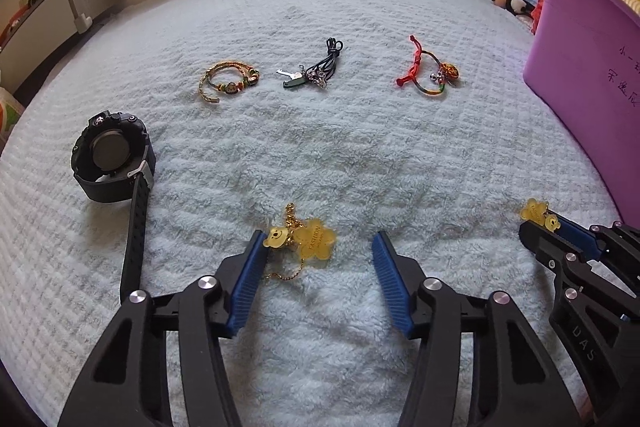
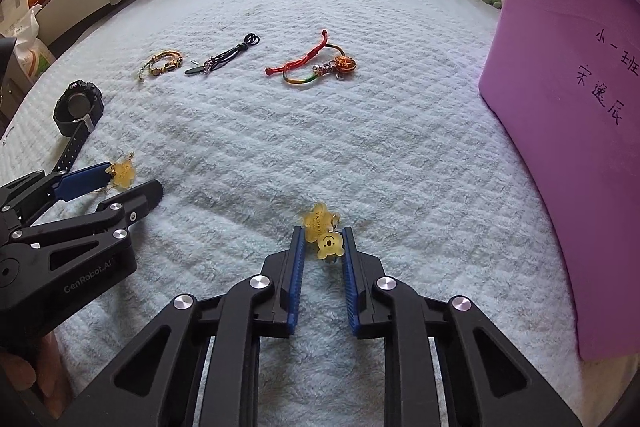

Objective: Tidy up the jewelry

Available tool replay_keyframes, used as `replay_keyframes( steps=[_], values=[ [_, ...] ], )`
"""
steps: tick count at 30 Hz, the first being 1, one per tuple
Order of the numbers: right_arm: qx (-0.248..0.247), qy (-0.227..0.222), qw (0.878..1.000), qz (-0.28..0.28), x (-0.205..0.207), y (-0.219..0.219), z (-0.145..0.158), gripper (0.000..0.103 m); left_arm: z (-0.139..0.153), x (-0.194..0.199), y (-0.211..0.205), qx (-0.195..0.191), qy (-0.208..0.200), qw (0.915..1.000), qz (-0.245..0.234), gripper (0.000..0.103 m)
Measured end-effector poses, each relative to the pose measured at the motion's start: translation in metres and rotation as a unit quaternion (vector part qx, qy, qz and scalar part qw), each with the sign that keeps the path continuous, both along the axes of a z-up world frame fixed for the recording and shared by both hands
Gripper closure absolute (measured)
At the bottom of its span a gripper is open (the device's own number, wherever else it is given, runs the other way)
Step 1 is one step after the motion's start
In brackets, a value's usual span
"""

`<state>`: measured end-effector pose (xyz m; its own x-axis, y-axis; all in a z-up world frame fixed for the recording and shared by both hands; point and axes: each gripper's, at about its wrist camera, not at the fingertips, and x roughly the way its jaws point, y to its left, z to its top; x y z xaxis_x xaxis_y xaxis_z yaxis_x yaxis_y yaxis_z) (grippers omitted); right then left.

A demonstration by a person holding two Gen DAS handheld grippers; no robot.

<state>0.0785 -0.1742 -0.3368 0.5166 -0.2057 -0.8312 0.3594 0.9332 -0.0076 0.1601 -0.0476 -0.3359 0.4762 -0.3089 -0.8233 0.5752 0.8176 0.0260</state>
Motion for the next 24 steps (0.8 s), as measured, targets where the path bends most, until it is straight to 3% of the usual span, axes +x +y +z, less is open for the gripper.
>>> replay_keyframes(
  steps=[5,10,11,24],
  values=[
    [0.009,0.000,1.000,0.000,0.000,-0.002,0.004,0.086,0.005,-0.002,0.000,0.009,-0.002,0.9999,0.004,0.079],
    [0.015,-0.001,1.000,0.001,-0.003,-0.002,0.009,0.086,0.011,0.005,0.005,0.003,0.011,0.9999,0.008,0.087],
    [0.015,-0.001,1.000,0.002,-0.003,-0.001,0.010,0.086,0.012,0.005,0.005,0.003,0.010,0.9999,0.005,0.103],
    [0.019,-0.006,1.000,-0.003,-0.007,0.000,0.021,0.086,0.024,0.011,0.016,0.001,0.010,0.9998,0.016,0.102]
  ],
)
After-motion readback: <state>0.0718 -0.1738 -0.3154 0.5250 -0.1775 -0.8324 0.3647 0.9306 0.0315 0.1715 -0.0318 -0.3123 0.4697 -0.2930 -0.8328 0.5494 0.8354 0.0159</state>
